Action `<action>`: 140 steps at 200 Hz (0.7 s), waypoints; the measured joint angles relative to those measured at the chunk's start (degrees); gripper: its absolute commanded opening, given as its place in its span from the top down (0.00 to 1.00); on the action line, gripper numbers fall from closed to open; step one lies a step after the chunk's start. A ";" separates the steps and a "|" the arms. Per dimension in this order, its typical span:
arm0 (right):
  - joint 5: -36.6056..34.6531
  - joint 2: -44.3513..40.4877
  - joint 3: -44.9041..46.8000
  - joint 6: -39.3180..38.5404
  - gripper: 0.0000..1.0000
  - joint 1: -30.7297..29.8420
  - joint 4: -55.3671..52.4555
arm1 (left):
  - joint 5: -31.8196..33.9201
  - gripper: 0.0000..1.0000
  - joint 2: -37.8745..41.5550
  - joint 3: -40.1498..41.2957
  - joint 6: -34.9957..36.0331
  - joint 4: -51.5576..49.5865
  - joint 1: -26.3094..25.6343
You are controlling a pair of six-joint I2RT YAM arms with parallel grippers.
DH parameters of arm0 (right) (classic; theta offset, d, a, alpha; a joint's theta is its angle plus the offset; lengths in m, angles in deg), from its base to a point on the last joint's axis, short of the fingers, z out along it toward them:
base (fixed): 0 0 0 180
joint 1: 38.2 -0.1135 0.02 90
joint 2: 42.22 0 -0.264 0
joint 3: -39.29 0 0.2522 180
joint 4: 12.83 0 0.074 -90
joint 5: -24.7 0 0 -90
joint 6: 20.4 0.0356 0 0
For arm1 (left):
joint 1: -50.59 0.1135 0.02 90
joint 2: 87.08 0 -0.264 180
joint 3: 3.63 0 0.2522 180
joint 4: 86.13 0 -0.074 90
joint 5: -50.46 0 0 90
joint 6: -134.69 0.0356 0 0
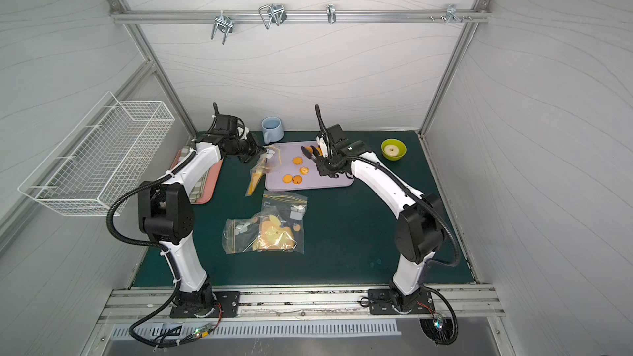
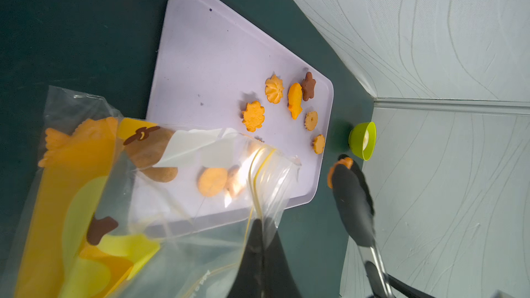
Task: Put the cookies into a resealable bag to prevent moisture
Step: Pick up the cookie from the tray, then place the cookie in the ziploc bag.
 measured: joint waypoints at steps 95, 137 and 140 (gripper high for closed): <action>10.75 4.20 -1.09 -2.51 0.63 -4.17 3.39 | -3.74 1.00 -0.22 -0.02 0.02 1.01 -0.52; 11.41 5.73 -2.93 -2.60 0.62 -4.55 3.30 | -4.61 1.00 -0.66 -0.02 0.02 1.03 -0.68; 11.43 5.81 -3.10 -2.62 0.62 -4.55 3.28 | -4.66 1.00 -0.66 -0.02 0.02 1.03 -0.68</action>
